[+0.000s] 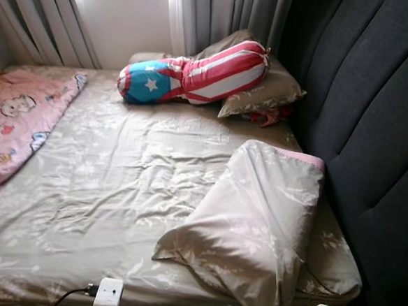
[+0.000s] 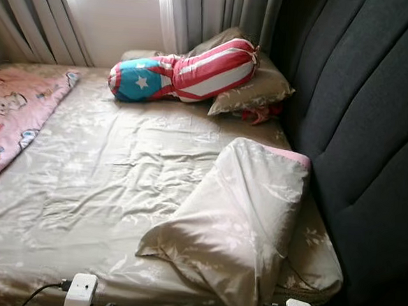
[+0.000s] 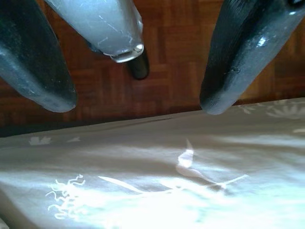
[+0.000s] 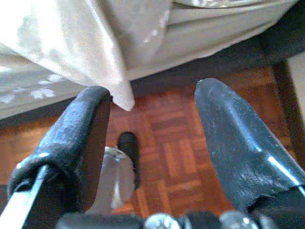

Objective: Clean up the room

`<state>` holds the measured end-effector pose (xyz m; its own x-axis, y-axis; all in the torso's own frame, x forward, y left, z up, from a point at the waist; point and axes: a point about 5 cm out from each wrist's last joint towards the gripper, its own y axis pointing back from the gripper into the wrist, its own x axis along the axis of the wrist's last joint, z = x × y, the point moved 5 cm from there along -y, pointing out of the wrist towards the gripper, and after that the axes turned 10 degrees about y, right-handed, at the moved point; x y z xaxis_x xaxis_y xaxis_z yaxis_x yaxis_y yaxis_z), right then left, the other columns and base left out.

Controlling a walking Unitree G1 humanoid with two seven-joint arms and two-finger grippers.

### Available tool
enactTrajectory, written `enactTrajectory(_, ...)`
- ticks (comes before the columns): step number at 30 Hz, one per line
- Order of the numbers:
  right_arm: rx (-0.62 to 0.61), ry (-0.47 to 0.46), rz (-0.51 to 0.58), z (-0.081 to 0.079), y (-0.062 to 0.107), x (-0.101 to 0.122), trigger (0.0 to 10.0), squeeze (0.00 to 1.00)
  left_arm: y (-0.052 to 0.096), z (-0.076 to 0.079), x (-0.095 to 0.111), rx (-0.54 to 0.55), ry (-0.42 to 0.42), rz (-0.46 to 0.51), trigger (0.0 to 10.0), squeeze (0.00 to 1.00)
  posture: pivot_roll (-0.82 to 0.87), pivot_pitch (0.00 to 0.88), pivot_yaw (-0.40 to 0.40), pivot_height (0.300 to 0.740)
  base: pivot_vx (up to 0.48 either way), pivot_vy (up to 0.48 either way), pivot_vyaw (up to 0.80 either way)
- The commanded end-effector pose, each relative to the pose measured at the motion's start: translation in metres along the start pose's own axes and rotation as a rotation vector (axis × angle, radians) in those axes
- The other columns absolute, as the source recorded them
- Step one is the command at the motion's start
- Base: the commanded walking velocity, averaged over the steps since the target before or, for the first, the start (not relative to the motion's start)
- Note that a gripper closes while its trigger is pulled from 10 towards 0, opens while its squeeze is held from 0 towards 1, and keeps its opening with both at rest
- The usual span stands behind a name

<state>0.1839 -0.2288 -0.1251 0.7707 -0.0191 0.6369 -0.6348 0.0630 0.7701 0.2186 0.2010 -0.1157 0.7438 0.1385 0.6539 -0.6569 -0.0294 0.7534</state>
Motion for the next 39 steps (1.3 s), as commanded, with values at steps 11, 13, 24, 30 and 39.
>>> enactTrajectory(11,0.027,0.024,0.061,-0.001,0.001,0.008,10.0,0.0,0.001,0.003,0.001,-0.02,0.018,0.028,10.0,0.0,-0.1,0.0,-0.014,0.74,0.022,0.0,0.0)
enactTrajectory(13,0.03,0.022,0.066,-0.001,0.001,0.008,10.0,0.0,0.001,0.002,0.001,-0.019,0.019,0.028,10.0,0.0,-0.1,0.0,-0.014,0.74,0.253,0.0,0.0)
enactTrajectory(24,0.011,-0.008,0.083,0.001,0.002,0.009,10.0,0.0,0.001,0.001,0.001,-0.019,0.017,0.028,10.0,0.0,-0.11,0.0,-0.011,0.74,0.307,0.0,0.0)
enactTrajectory(30,0.022,0.002,0.107,0.0,0.002,0.014,10.0,0.0,0.001,0.0,0.004,-0.009,0.025,0.046,10.0,0.0,-0.11,0.0,-0.013,0.74,0.319,0.0,0.0)
enactTrajectory(39,0.083,0.093,0.365,-0.051,-0.016,0.125,10.0,0.0,0.001,0.001,0.015,-0.008,0.066,0.115,10.0,0.0,-0.09,0.0,-0.022,0.74,0.027,0.0,0.0)
